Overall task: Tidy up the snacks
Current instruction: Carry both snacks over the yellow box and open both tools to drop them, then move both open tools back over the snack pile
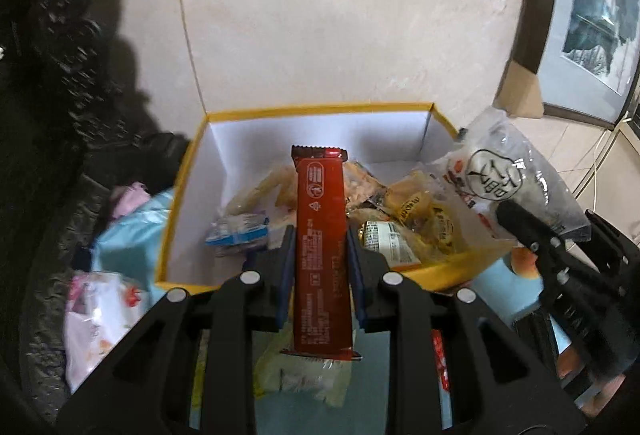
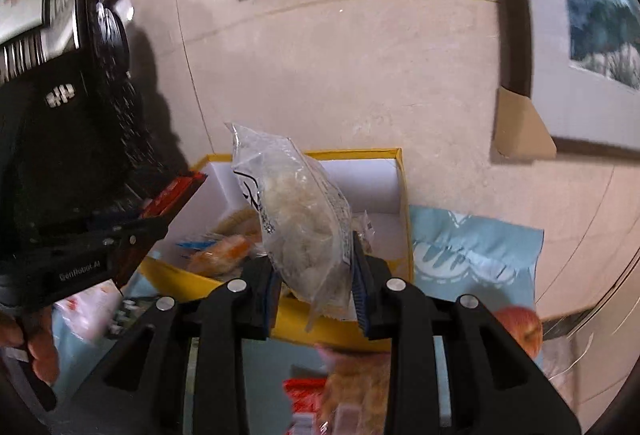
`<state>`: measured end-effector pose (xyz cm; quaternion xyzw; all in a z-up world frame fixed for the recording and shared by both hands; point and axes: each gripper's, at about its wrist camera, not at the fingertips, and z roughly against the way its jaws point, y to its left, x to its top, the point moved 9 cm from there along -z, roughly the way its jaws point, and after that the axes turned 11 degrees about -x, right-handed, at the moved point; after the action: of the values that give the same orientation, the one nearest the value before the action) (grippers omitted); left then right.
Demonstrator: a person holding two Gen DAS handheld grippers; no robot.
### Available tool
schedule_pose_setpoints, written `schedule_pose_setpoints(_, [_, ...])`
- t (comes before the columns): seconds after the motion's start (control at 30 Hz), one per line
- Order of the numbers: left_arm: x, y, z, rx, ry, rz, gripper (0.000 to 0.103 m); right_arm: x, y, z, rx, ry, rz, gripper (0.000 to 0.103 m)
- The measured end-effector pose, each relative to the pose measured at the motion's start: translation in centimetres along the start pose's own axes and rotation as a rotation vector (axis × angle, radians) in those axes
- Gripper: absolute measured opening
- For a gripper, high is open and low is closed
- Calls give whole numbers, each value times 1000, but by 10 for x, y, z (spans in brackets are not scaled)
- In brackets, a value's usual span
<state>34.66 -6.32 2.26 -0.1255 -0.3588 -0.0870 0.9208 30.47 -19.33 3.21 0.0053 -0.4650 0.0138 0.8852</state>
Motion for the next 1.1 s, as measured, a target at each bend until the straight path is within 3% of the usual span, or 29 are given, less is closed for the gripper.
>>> schedule_pose_setpoints(0.07, [-1, 8, -16, -8, 5, 69, 91, -6, 7, -14, -49, 0, 62, 41])
schedule_pose_setpoints(0.1, [0, 12, -16, 9, -21, 81, 93, -8, 7, -16, -78, -6, 70, 43])
schedule_pose_setpoints(0.17, [2, 13, -11, 22, -72, 55, 93, -10, 5, -11, -49, -18, 28, 45])
schedule_pose_setpoints(0.23, [-2, 13, -7, 25, -56, 30, 93, -12, -3, -2, -24, -11, -35, 58])
schedule_pose_setpoints(0.57, [-45, 51, 47, 120, 6, 12, 94, -49, -14, 59, 100, 59, -152, 59])
schedule_pose_setpoints(0.77, [-107, 88, 37, 143, 107, 153, 94, -81, 5, 77, 134, 78, -153, 59])
schedule_pose_setpoints(1.1, [-157, 124, -5, 178, 184, 293, 94, -116, 42, 68, 214, 156, -166, 59])
